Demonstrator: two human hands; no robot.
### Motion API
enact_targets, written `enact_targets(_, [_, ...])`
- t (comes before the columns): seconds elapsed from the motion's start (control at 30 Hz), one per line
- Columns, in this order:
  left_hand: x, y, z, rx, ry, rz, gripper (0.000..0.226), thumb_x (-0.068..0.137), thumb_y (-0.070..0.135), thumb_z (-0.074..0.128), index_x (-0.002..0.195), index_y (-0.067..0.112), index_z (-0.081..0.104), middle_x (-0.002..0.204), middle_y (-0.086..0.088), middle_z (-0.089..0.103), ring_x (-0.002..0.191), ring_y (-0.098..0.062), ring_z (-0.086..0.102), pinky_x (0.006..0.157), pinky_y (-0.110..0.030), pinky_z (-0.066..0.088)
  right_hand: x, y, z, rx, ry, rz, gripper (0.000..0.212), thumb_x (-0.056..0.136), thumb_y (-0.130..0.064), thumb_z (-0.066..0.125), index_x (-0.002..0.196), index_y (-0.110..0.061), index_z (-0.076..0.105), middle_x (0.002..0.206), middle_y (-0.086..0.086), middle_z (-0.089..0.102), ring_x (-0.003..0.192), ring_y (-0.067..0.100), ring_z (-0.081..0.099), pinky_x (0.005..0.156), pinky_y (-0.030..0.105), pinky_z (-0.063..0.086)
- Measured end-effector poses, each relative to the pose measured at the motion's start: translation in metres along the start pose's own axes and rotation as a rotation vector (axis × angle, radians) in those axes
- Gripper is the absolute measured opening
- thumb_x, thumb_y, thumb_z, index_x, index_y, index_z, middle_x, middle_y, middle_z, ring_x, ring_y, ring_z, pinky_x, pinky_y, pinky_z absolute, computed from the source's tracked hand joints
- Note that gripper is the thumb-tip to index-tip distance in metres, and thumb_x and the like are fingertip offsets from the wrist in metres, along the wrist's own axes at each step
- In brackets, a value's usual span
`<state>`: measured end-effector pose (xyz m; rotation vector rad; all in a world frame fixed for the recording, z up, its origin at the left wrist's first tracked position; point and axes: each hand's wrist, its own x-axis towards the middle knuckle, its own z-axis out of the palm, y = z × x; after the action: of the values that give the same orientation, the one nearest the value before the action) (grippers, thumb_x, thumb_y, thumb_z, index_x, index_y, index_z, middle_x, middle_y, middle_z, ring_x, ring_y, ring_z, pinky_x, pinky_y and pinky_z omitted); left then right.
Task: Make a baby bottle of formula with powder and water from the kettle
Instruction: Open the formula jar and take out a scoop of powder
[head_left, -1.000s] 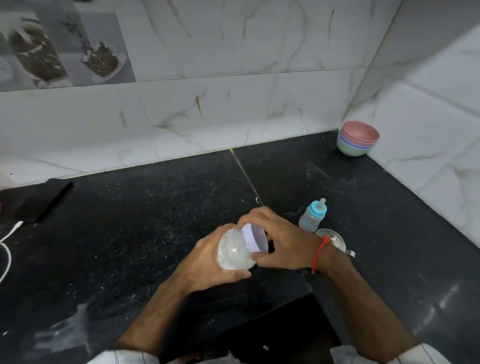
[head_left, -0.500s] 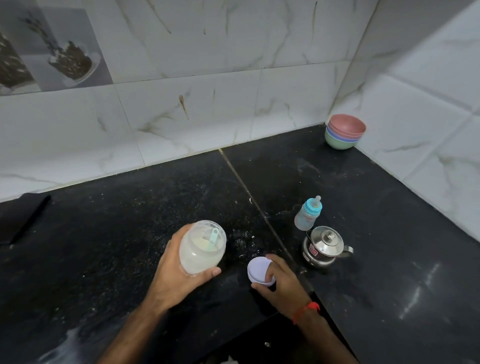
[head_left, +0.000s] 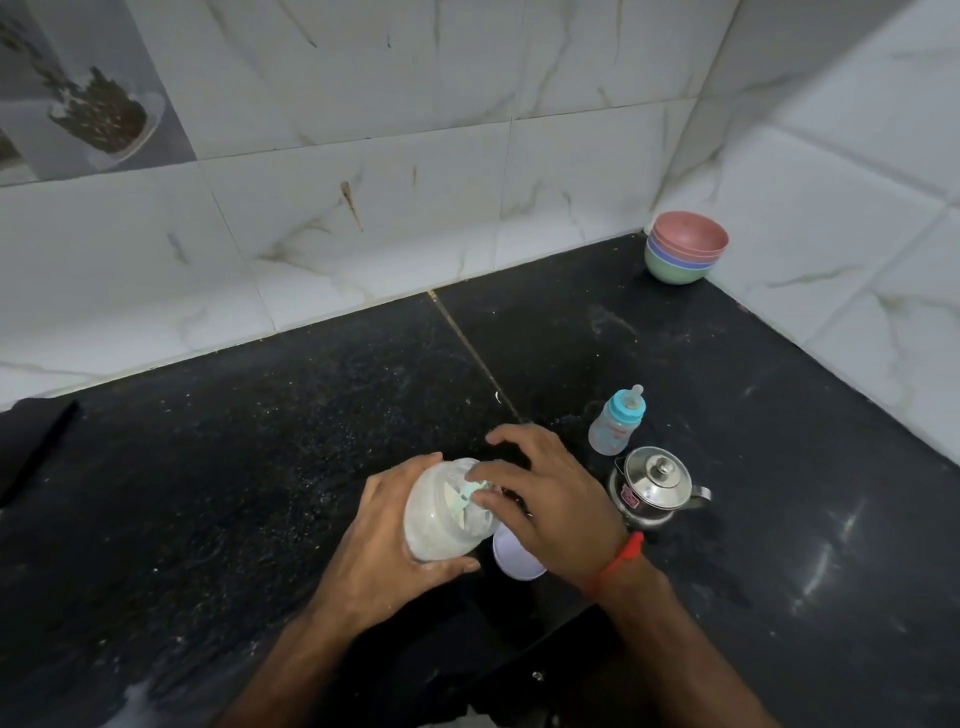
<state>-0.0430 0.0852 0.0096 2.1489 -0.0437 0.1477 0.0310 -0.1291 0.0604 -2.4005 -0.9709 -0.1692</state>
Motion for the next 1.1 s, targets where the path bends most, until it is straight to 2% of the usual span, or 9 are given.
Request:
enact_targets(0.13, [0.007, 0.012, 0.002, 0.033, 0.004, 0.015, 0.108, 0.05, 0.067, 0.091, 0.141, 0.052, 0.034, 0.144, 0.03, 0.04, 0.135, 0.018, 0.029, 0.096, -0.013, 0.041, 0.018, -0.003, -0.009, -0.156, -0.274, 0.116, 0.037, 0.095, -0.052, 0.056, 0.119, -0.029, 0.073, 0.13, -0.003, 0.058, 0.119, 0.022, 0.057, 0.096, 0.038, 0.049])
enact_targets(0.27, [0.009, 0.018, 0.003, 0.048, 0.009, 0.003, 0.109, 0.05, 0.067, 0.089, 0.143, 0.048, 0.036, 0.145, 0.027, 0.042, 0.135, 0.018, 0.028, 0.095, -0.013, 0.04, 0.019, -0.005, -0.003, -0.103, -0.149, 0.123, 0.017, 0.096, -0.038, 0.064, 0.103, -0.024, 0.071, 0.122, -0.008, 0.058, 0.11, 0.015, 0.059, 0.077, 0.025, 0.04])
enact_targets(0.37, [0.007, 0.014, 0.002, 0.039, 0.025, -0.01, 0.11, 0.05, 0.062, 0.094, 0.141, 0.052, 0.033, 0.141, 0.042, 0.035, 0.134, 0.021, 0.027, 0.093, -0.007, 0.036, 0.018, -0.004, 0.001, -0.179, -0.03, 0.085, 0.02, 0.09, -0.038, 0.058, 0.087, -0.023, 0.072, 0.108, -0.006, 0.063, 0.094, 0.016, 0.065, 0.065, 0.023, 0.049])
enact_targets(0.5, [0.005, 0.014, 0.003, 0.041, 0.028, -0.028, 0.11, 0.051, 0.06, 0.095, 0.143, 0.047, 0.036, 0.132, 0.056, 0.026, 0.132, 0.019, 0.03, 0.091, -0.008, 0.037, 0.019, -0.008, 0.008, -0.246, -0.098, 0.024, 0.02, 0.083, -0.037, 0.065, 0.081, -0.021, 0.076, 0.107, -0.002, 0.064, 0.103, 0.023, 0.063, 0.079, 0.04, 0.059])
enact_targets(0.63, [0.005, 0.012, 0.003, 0.049, 0.028, -0.023, 0.109, 0.051, 0.058, 0.097, 0.142, 0.045, 0.039, 0.133, 0.057, 0.025, 0.134, 0.0, 0.041, 0.097, -0.027, 0.049, 0.022, -0.005, 0.002, 0.216, -0.189, 0.388, 0.011, 0.087, -0.03, 0.078, 0.089, -0.019, 0.079, 0.111, -0.004, 0.064, 0.108, 0.012, 0.058, 0.097, 0.03, 0.047])
enact_targets(0.73, [0.001, 0.004, 0.001, 0.052, 0.059, -0.06, 0.109, 0.052, 0.057, 0.097, 0.142, 0.05, 0.037, 0.138, 0.048, 0.03, 0.136, 0.011, 0.031, 0.099, -0.023, 0.042, 0.026, -0.001, -0.008, 0.553, -0.096, 0.587, 0.006, 0.086, -0.022, 0.081, 0.084, -0.018, 0.08, 0.086, -0.001, 0.077, 0.083, 0.008, 0.069, 0.082, 0.025, 0.055])
enact_targets(0.83, [-0.002, -0.001, -0.002, 0.047, 0.073, -0.109, 0.112, 0.052, 0.058, 0.096, 0.146, 0.049, 0.035, 0.14, 0.043, 0.03, 0.133, 0.021, 0.023, 0.099, -0.02, 0.037, 0.026, -0.001, -0.017, 0.772, -0.083, 0.719, 0.01, 0.089, -0.019, 0.078, 0.079, -0.022, 0.078, 0.066, -0.01, 0.072, 0.065, 0.0, 0.063, 0.065, 0.015, 0.051])
enact_targets(1.0, [-0.007, -0.007, -0.004, 0.034, 0.113, -0.139, 0.111, 0.053, 0.062, 0.093, 0.145, 0.05, 0.033, 0.138, 0.053, 0.028, 0.135, 0.02, 0.022, 0.104, -0.022, 0.034, 0.029, -0.002, -0.017, 0.963, -0.096, 0.884, 0.011, 0.089, -0.026, 0.078, 0.086, -0.016, 0.077, 0.07, -0.002, 0.071, 0.071, 0.015, 0.063, 0.076, 0.035, 0.056])
enact_targets(1.1, [-0.011, -0.012, -0.007, 0.009, 0.181, -0.168, 0.11, 0.053, 0.058, 0.094, 0.145, 0.045, 0.037, 0.145, 0.035, 0.039, 0.137, 0.008, 0.031, 0.103, -0.025, 0.038, 0.029, 0.001, -0.011, 1.004, -0.056, 0.908, 0.011, 0.09, -0.025, 0.078, 0.084, -0.015, 0.077, 0.068, -0.001, 0.071, 0.064, 0.014, 0.062, 0.075, 0.037, 0.06])
